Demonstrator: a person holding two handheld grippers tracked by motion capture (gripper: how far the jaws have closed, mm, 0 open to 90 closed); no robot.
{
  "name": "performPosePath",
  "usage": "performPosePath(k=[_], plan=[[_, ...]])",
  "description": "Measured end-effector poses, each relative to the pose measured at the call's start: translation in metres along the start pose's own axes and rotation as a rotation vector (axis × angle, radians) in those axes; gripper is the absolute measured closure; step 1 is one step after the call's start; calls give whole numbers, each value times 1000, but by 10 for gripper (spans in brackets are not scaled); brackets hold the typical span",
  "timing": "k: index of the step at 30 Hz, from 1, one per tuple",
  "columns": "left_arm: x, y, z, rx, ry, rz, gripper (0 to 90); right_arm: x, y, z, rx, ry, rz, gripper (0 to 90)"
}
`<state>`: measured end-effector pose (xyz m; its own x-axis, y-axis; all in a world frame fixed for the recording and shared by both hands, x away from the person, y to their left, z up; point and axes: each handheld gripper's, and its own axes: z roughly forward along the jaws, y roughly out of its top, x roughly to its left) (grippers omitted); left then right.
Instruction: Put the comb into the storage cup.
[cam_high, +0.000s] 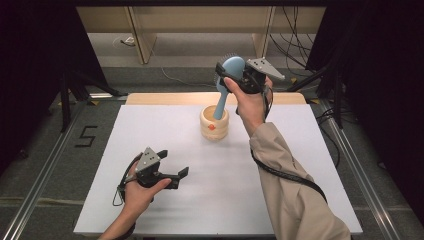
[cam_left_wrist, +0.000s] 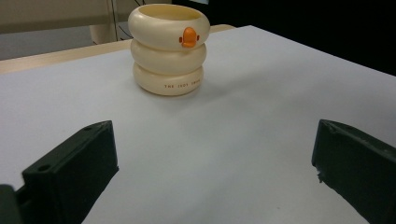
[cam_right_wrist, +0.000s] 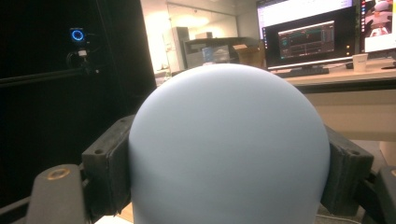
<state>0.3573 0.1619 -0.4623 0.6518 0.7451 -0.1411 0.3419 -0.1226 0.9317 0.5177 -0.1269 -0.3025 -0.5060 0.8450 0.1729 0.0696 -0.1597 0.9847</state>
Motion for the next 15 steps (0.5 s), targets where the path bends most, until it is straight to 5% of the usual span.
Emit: performPosePath(k=[15], plan=[[0, 0, 0, 0, 0, -1, 0, -2, -1, 3, 0, -6, 0, 208]])
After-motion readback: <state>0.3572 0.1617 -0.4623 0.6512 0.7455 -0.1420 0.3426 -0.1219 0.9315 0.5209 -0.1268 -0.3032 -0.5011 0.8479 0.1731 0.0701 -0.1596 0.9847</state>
